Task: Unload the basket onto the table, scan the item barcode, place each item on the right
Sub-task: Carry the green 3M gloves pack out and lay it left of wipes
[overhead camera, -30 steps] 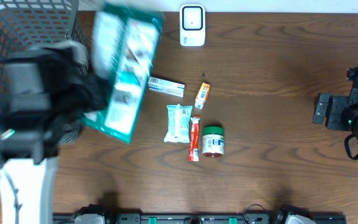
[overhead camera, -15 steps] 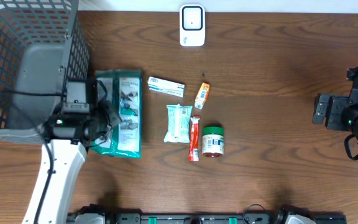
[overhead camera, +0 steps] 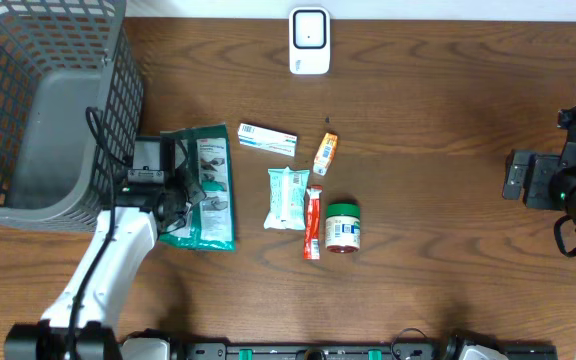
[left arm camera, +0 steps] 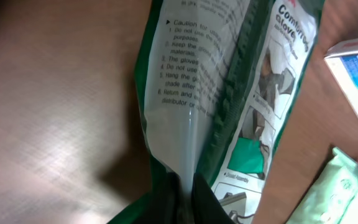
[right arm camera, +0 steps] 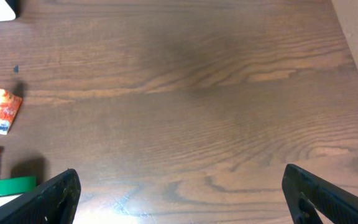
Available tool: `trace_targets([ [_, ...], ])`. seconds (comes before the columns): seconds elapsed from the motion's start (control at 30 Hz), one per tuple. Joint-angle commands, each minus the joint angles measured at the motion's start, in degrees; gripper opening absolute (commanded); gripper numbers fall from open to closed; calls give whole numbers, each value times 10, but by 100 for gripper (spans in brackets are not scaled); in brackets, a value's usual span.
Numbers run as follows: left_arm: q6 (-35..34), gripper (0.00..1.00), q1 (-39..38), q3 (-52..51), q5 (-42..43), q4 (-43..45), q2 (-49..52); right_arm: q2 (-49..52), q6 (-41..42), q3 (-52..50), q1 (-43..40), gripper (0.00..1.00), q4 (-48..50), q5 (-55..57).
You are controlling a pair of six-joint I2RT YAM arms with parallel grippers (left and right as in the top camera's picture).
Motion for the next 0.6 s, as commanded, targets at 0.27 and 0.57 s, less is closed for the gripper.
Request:
trace_targets([
  [0.27,17,62,2,24,62,6,-108,0,6,7,-4,99,-1,-1],
  [0.57,122,72,2,244,-37,-254,-173,0,6,7,-4,99,-1,-1],
])
